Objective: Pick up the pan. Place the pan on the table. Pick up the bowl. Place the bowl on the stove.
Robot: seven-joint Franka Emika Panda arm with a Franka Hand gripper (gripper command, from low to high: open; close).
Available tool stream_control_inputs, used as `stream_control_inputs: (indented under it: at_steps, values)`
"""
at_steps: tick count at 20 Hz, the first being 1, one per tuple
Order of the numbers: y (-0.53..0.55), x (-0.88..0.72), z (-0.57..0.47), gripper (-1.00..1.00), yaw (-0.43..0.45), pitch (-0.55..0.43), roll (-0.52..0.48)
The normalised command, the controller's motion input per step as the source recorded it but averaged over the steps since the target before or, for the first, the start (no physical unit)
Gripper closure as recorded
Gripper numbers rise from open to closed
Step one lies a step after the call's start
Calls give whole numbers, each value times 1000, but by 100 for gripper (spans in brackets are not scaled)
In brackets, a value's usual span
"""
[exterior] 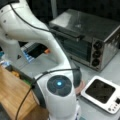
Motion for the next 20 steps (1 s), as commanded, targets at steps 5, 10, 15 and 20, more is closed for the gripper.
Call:
stream_control_inputs:
  at_steps: [5,10,15,20]
  values:
    - [-164,80,-168,-100,53,-59,230]
    - [-96,72,-207,100,23,-61,201]
    - [-24,99,-121,100,11,-90,189]
    - [-38,64,12,100,-19,-90,177]
